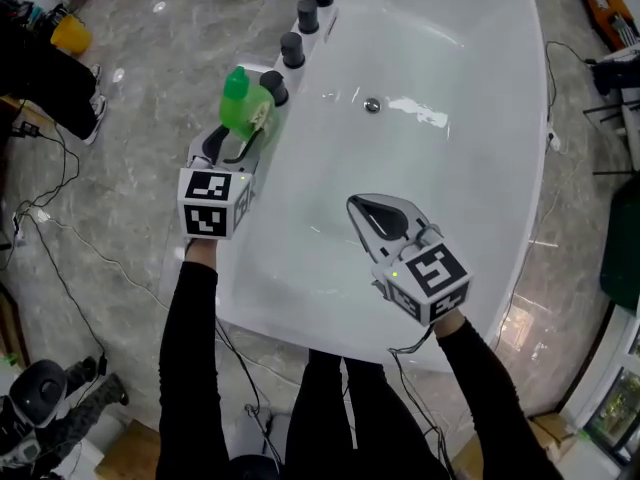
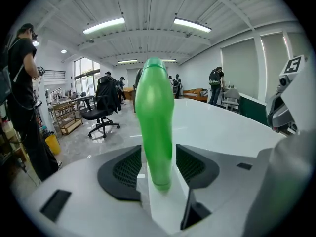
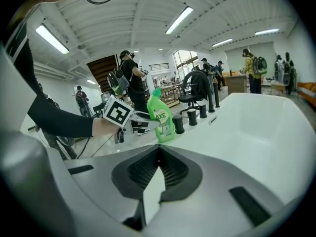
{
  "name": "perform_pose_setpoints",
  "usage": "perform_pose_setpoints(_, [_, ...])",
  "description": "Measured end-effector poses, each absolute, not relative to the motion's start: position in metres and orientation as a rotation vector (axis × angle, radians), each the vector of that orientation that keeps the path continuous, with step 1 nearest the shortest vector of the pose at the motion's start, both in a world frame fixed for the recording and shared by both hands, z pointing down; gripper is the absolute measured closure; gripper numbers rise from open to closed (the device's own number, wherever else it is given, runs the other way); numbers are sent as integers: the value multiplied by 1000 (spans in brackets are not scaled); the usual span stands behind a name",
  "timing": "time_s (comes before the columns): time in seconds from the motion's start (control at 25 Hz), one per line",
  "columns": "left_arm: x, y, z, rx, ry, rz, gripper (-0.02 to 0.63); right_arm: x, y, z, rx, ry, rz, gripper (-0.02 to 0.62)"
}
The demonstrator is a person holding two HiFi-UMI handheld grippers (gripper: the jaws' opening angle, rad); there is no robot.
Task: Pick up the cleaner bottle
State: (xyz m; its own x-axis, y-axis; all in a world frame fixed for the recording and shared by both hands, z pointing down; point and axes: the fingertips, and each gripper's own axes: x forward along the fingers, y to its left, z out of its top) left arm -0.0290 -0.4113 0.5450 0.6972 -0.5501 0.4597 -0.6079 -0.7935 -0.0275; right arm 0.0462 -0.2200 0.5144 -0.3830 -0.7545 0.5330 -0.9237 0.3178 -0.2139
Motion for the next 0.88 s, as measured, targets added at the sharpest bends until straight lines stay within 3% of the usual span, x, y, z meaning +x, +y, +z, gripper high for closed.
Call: perform_pose_setpoints(0.88, [-3,-429,575,2772,-946,680,396,49,-206,542,1537,-2207,783,594])
